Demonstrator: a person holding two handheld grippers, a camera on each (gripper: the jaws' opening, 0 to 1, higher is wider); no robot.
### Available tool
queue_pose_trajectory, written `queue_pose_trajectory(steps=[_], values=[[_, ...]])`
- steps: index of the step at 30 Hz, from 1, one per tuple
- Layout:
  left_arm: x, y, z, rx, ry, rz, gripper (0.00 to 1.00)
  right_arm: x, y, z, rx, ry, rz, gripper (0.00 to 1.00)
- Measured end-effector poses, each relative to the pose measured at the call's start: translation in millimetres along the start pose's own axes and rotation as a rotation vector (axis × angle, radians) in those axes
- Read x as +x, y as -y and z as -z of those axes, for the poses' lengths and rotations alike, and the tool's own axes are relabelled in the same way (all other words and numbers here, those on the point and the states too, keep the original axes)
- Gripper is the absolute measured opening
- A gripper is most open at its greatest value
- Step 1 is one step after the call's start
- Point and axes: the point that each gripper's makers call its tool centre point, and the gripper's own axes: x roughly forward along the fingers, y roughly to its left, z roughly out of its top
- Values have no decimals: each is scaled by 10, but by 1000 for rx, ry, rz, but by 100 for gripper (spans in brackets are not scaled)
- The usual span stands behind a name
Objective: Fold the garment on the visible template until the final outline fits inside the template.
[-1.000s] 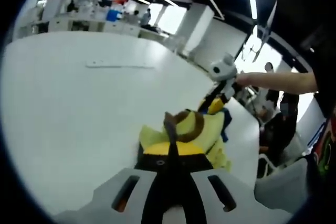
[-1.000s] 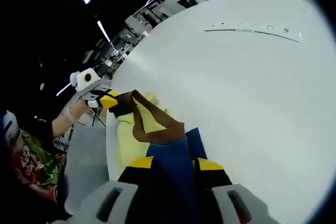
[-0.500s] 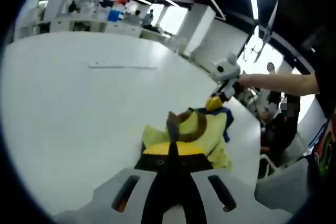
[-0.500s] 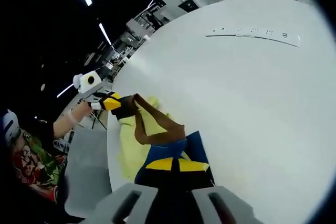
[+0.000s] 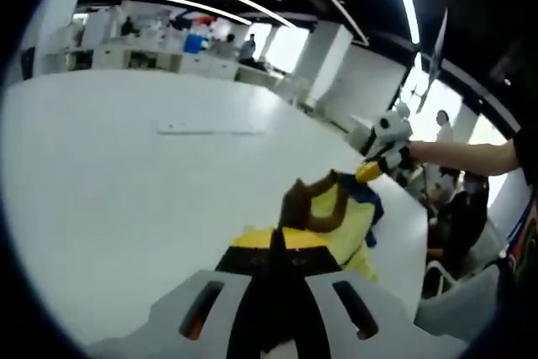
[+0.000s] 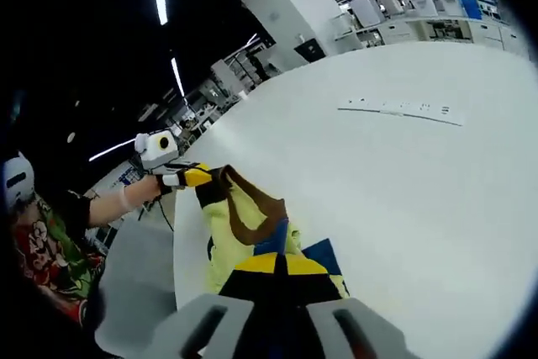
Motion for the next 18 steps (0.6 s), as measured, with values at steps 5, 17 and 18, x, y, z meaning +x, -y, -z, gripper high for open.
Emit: queue_pose_trajectory(steps=[5, 17, 18], values=[[-75, 26, -205, 29, 50, -11, 0, -165, -198, -189, -31, 109, 19, 0], [-283, 321, -894, 143, 161, 28, 0, -654, -741, -772, -101, 380, -8, 0], [-289, 327, -953, 144, 173, 31, 0, -680, -755, -796, -103, 391, -10, 0]])
